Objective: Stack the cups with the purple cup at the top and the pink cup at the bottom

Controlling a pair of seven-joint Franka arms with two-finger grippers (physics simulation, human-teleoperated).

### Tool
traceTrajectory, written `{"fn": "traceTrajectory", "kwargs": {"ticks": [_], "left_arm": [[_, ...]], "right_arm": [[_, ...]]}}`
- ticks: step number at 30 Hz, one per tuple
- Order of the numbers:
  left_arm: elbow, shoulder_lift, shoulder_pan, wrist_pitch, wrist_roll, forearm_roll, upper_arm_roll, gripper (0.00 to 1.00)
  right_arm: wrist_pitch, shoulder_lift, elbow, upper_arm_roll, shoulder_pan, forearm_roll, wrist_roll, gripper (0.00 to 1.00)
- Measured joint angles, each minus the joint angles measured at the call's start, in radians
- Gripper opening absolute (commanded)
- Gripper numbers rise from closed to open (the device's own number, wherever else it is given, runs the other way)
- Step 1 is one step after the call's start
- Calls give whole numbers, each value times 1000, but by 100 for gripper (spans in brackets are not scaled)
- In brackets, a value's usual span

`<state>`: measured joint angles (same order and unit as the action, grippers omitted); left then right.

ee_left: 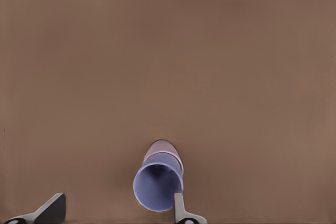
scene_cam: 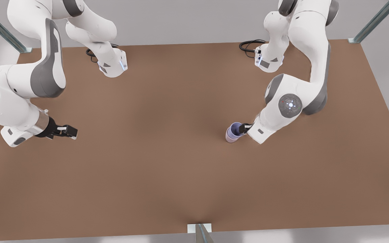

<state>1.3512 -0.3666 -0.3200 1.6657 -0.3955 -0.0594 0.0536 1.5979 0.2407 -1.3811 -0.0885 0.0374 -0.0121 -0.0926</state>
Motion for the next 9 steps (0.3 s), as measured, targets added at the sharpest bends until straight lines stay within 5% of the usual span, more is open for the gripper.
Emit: {"fn": "traceTrajectory", "kwargs": {"ticks": [3,9], "left_arm": [[-48,83,22,-138,62,27,-128,100],[9,134,26,-207,172,63,-175,100]], "right_arm": [[-15,7,26,-1,-1,-1,1,100],[-42,25,30,5,10,6,5,100]]}}
